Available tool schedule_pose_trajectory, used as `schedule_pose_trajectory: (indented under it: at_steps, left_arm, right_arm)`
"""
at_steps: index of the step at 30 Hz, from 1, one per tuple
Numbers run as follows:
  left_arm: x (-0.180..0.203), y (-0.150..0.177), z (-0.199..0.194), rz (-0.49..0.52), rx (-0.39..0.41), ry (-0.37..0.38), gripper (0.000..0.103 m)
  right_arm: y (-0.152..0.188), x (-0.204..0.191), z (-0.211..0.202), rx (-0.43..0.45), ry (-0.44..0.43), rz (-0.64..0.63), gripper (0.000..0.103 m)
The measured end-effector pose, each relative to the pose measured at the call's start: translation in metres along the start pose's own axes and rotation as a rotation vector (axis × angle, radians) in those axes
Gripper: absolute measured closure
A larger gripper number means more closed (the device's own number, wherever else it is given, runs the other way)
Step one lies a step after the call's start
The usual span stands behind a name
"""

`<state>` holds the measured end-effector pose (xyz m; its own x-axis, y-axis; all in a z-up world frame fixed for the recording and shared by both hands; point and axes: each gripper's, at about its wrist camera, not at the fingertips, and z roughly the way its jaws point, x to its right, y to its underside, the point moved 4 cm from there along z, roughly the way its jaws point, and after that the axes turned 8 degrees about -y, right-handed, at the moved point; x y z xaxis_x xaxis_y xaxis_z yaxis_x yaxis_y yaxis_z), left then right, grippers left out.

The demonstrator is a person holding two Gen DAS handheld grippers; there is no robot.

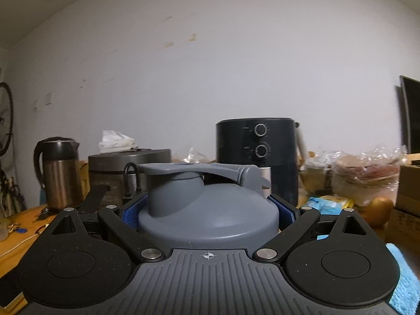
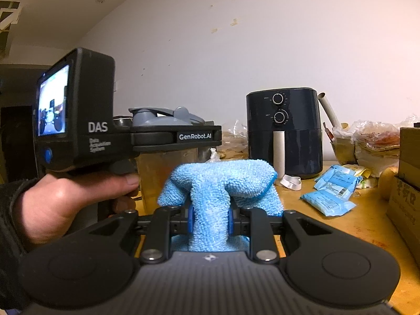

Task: Clean container
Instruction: 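Twist the bottle base against the cloth with the left tool while the right tool holds it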

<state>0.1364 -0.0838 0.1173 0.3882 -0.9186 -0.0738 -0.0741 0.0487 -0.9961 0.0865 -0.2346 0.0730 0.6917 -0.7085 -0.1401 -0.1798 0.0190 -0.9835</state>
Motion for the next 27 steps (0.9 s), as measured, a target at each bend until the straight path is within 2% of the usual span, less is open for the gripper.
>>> schedule_pose_trajectory:
  at_steps: [7, 15, 19, 27]
  left_arm:
    - [0.004, -0.002, -0.001, -0.006, -0.009, -0.059, 0.007]
    - [0.003, -0.003, -0.001, -0.025, -0.016, -0.073, 0.008]
    - [0.001, -0.003, -0.002, -0.019, -0.015, -0.046, 0.008]
    - [-0.009, 0.002, -0.002, -0.016, 0.019, 0.072, 0.008]
  right_arm:
    - [0.001, 0.003, -0.002, -0.004, 0.005, 0.008, 0.083]
    - [0.002, 0.003, -0.002, -0.003, 0.009, 0.011, 0.082]
    - [0.002, 0.002, -0.001, -0.003, 0.009, 0.009, 0.082]
    - [0.001, 0.0, 0.002, -0.003, 0.002, 0.006, 0.082]
